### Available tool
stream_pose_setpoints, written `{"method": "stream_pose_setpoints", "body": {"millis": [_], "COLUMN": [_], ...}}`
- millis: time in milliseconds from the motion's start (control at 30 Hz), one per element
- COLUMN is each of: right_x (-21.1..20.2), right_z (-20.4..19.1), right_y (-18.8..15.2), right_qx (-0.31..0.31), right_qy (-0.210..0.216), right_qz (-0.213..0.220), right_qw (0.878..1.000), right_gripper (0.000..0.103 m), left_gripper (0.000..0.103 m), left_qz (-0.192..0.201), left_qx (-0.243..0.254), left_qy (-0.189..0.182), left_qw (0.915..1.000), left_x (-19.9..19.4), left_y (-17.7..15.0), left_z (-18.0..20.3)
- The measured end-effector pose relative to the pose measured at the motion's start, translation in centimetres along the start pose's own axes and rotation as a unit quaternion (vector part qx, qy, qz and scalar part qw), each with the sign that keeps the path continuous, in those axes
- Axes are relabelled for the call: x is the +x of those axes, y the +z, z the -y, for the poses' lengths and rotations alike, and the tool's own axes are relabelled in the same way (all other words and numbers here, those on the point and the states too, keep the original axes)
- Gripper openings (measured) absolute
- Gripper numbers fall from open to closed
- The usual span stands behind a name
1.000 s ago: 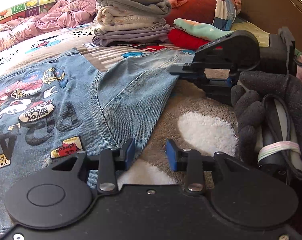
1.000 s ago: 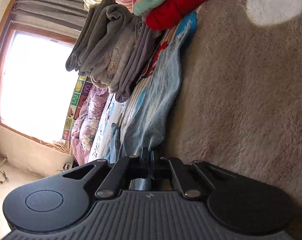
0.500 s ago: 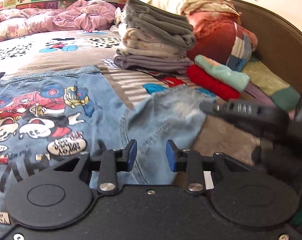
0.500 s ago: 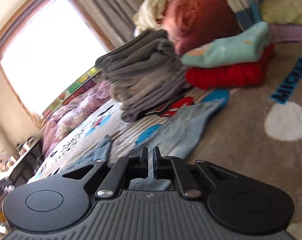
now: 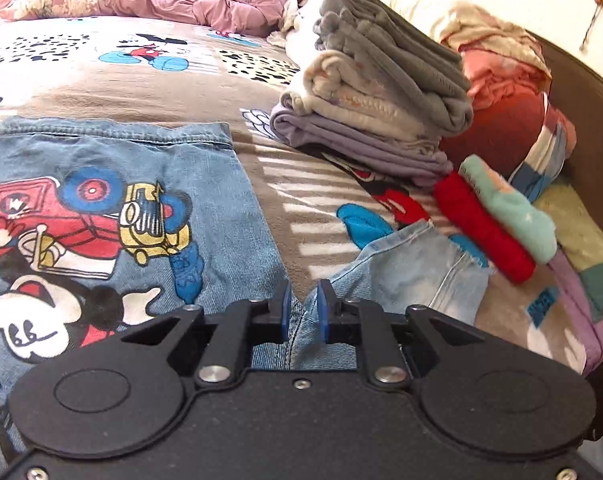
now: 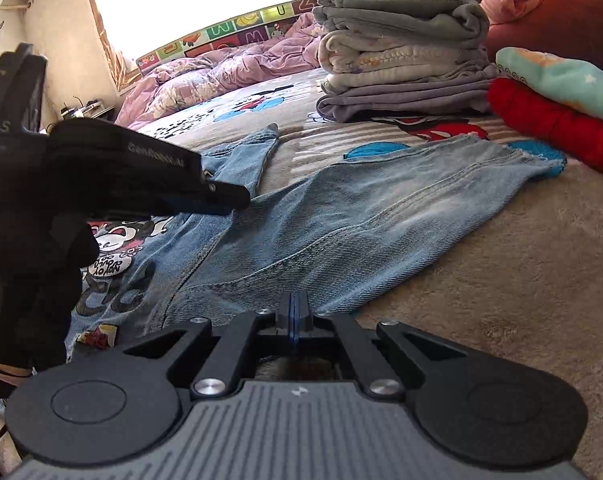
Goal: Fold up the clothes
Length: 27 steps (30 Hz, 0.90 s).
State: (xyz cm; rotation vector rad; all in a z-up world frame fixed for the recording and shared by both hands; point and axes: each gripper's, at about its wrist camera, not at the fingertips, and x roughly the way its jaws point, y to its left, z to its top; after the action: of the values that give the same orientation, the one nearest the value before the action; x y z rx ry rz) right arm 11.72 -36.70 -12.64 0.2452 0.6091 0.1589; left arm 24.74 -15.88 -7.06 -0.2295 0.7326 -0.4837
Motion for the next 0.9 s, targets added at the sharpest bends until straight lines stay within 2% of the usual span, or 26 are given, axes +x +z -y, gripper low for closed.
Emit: {"method": "stream_pose_setpoints", "body": {"millis": [33,133,267,300,400,467,533,633,733,800,900], "right_x": [-0.3,-1.3,-3.1,-3.1,-1.2,-1.1,-1.8,-3.1,-4.6,-5.4,-6.2], "right_z": [-0.2,-1.0,-3.9,-4.8,-6.2,-6.1,-5.6,-5.5,-6.3,-7.6,-10.6], "right_y": [0.0,0.0,-0.2,-0.4,-1.8,-2.3,-2.3,-2.9,-3.5,-3.7,-4.2], "right_qx": [-0.005,-0.028,-0.116,-0.142,-0.170,-0.161,-0.132,-0.108,-0.118,-0.136,-0.185], "right_qy": [-0.002,-0.006,0.014,0.022,0.006,-0.001,-0.003,-0.011,-0.029,-0.022,0.002], "right_qz": [0.007,0.031,0.092,0.088,0.003,-0.013,-0.020,-0.019,0.020,0.055,0.093], "right_qw": [1.000,0.999,0.989,0.986,0.985,0.987,0.991,0.994,0.992,0.989,0.978], "right_gripper": [0.000,0.013,0.016,0.015,0.017,0.019,0.025,0.031,0.037,0.038,0.038], "left_gripper": [0.013,0.013,0.013,0.014,0.018,0.018,0.020,0.020,0.028,0.036,0.037], "left_qz": [0.006,0.016,0.011,0.007,-0.013,-0.027,-0.024,0.016,0.058,0.051,0.039], "left_qx": [-0.008,-0.016,0.018,0.037,0.076,0.095,0.094,0.080,0.047,0.047,0.047], "left_qy": [0.001,0.004,0.028,0.040,0.079,0.102,0.094,0.111,0.123,0.124,0.126], "left_qw": [1.0000,0.9997,0.9994,0.9985,0.9939,0.9899,0.9908,0.9905,0.9895,0.9899,0.9902], "left_x": [-0.9,-4.0,-7.8,-8.4,-10.1,-11.2,-13.1,-15.7,-17.5,-17.5,-17.3], "left_y": [-0.3,-1.7,-4.2,-5.0,-7.8,-9.7,-11.0,-11.5,-11.4,-11.7,-12.1], "left_z": [-0.2,-1.0,-1.4,-1.4,-2.3,-3.2,-4.1,-5.2,-6.5,-6.7,-7.1]}}
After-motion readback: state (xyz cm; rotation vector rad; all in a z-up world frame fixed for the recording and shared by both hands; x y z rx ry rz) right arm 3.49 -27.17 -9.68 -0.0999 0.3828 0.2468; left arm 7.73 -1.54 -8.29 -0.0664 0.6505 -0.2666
